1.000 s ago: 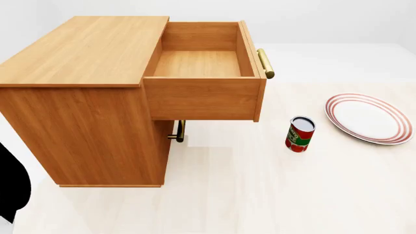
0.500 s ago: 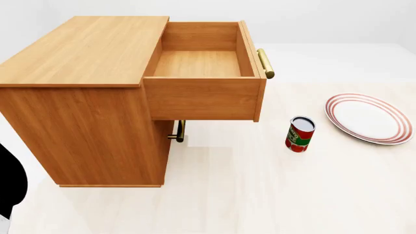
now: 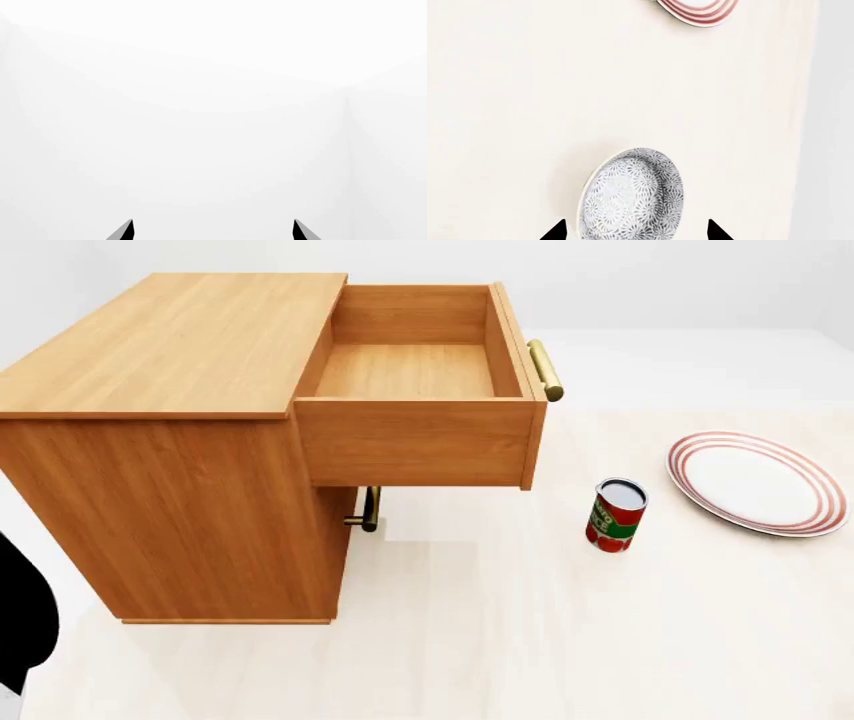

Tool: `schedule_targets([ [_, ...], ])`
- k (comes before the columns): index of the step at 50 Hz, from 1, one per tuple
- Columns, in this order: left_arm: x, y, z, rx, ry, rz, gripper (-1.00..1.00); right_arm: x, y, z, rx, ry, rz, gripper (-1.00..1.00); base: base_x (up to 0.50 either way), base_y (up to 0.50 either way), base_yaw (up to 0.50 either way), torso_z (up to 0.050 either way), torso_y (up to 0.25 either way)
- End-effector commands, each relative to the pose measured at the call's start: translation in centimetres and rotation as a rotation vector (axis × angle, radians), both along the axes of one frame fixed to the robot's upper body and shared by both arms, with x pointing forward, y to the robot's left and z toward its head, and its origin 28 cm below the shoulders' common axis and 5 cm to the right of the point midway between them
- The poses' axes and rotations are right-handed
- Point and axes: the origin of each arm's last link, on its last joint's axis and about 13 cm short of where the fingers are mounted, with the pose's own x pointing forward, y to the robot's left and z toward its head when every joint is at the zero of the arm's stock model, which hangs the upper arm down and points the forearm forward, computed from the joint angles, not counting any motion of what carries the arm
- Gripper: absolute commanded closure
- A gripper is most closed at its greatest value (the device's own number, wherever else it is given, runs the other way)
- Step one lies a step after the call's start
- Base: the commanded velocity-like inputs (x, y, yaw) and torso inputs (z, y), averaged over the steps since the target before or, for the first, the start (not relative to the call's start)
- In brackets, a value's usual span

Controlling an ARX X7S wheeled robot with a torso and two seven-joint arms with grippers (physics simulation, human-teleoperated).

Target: Put the bowl in the top drawer of the cabinet.

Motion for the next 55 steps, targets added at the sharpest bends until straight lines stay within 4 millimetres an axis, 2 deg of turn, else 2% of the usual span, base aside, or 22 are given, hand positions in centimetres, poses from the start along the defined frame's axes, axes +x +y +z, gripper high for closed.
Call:
schedule_targets([
  [1, 1.2, -0.2, -0.7, 0.004, 0.005, 0.001, -1.00, 0.3, -0.5, -3.0, 0.006, 0.015, -0.028, -1.00, 0.00, 0.00, 0.00, 0.000, 0.000],
  [21, 1.4, -0.2, -1.1, 0.003, 0.006, 0.000, -1.00, 1.4, -0.8, -6.3, 0.041, -0.013, -0.050, -1.00, 0.00, 0.00, 0.00, 0.000, 0.000],
  [55, 1.4, 0.0, -1.2, -0.002, 0.016, 0.008, -1.00, 0.2, -1.0, -13.9, 0.171, 0.025, -0.187, -1.00, 0.00, 0.00, 0.00, 0.000, 0.000],
])
